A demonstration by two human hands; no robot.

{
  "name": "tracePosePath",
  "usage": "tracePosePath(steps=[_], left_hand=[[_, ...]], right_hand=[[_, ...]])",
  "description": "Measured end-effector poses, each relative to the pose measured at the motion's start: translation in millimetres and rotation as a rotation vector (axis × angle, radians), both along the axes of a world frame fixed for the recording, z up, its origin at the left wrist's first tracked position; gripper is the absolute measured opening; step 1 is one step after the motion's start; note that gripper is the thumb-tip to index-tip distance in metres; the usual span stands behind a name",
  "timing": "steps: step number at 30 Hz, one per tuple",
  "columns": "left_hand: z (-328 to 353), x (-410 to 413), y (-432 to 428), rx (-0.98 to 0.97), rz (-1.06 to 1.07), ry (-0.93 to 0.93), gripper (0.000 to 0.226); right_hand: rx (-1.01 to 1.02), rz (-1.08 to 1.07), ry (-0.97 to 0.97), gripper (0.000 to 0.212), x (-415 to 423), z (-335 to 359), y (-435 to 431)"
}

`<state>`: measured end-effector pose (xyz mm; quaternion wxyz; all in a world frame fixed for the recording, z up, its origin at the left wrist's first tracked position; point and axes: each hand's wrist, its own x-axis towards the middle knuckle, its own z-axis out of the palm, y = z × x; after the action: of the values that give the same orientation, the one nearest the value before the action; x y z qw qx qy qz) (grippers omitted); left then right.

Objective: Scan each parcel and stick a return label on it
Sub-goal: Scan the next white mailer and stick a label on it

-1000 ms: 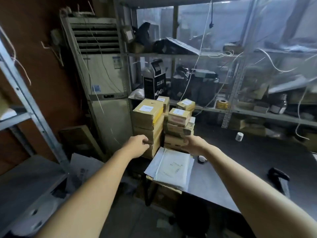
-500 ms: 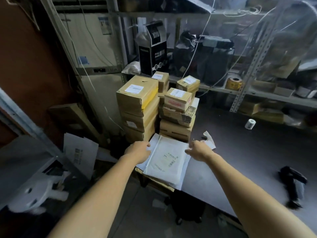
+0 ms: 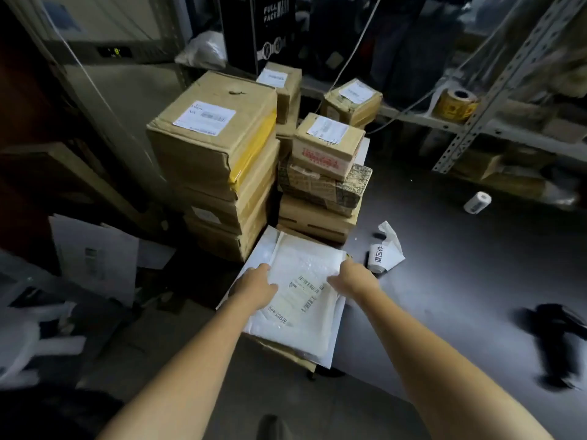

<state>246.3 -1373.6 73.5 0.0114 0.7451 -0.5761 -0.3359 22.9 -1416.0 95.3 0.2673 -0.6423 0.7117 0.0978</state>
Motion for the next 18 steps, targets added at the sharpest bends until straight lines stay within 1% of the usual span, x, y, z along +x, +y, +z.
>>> tracePosePath(steps=[3, 5, 7, 10, 11, 12, 13, 14, 16, 18], left_hand=[[-8, -1, -4, 0.018, 0.056, 0.003, 0.063], [-11, -2, -5, 0.029, 0.122, 0.075, 0.063], [-13, -4, -3, 0.038, 0.168, 0.169, 0.057], [-13, -5, 0, 0.024, 0.182, 0.219, 0.039], [-12, -6, 0, 0.017, 0.194, 0.236, 0.039], [-11, -8, 1, 0.007, 0.212, 0.256, 0.042], [-8, -10, 2, -0.008, 0.227, 0.270, 0.046], [-5, -12, 3, -0.030, 0.236, 0.278, 0.048], [1, -18, 5, -0.069, 0.254, 0.309, 0.048], [9, -25, 7, -0.075, 0.270, 0.384, 0.044]], right_hand=[[0.029, -0.059, -0.049, 0.040, 3, -10, -4], [0.061, -0.113, -0.115, 0.040, 4, -16, -5], [0.088, -0.178, -0.198, 0.038, 3, -22, -6], [0.126, -0.316, -0.379, 0.041, -7, -28, -9], [0.155, -0.365, -0.438, 0.041, -11, -28, -10], [0.182, -0.396, -0.489, 0.037, -14, -29, -10], [0.201, -0.412, -0.539, 0.031, -18, -29, -11], [0.216, -0.425, -0.585, 0.029, -22, -28, -10], [0.213, -0.430, -0.646, 0.034, -30, -25, -8], [0.184, -0.426, -0.693, 0.036, -41, -18, -6]])
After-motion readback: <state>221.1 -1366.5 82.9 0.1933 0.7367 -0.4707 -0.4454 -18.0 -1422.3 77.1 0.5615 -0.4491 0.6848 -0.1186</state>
